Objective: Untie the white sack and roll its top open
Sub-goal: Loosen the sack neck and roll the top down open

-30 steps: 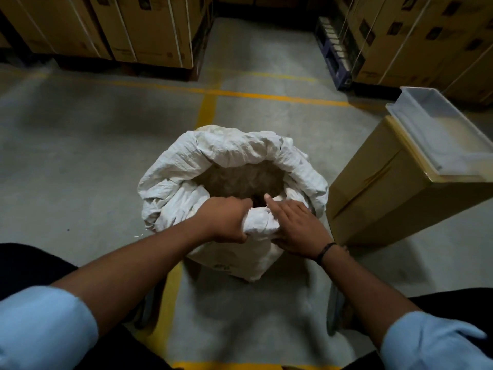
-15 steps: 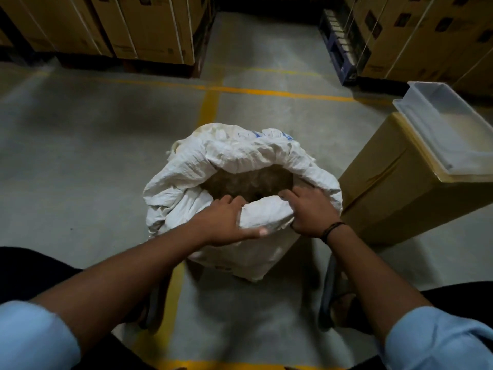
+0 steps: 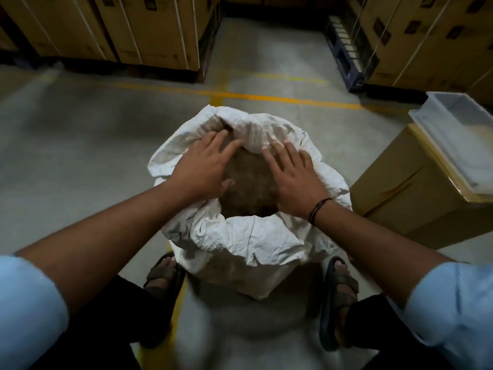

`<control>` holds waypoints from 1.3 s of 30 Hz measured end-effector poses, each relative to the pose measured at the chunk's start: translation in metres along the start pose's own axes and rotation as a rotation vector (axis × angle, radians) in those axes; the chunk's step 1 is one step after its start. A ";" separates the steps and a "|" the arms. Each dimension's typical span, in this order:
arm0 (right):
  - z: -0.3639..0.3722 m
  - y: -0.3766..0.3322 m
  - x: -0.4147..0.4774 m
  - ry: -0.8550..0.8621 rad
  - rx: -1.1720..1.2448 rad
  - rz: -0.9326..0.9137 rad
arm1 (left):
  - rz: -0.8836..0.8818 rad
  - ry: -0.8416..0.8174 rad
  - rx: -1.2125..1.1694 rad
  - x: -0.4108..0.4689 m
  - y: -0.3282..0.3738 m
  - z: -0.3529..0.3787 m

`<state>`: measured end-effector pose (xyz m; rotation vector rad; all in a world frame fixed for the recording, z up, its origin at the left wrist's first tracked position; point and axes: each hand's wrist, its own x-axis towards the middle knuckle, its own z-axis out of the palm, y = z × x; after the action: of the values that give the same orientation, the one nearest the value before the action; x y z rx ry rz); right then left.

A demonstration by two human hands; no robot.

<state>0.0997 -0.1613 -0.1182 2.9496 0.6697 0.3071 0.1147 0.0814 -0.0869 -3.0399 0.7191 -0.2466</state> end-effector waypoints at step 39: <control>0.015 0.107 0.064 0.405 0.257 0.476 | -0.791 0.012 -0.551 0.066 -0.076 0.031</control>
<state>0.2040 -0.2301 -0.1061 3.2942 0.0137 0.9411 0.2114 0.1197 -0.1040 -3.6753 -0.5621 -0.0617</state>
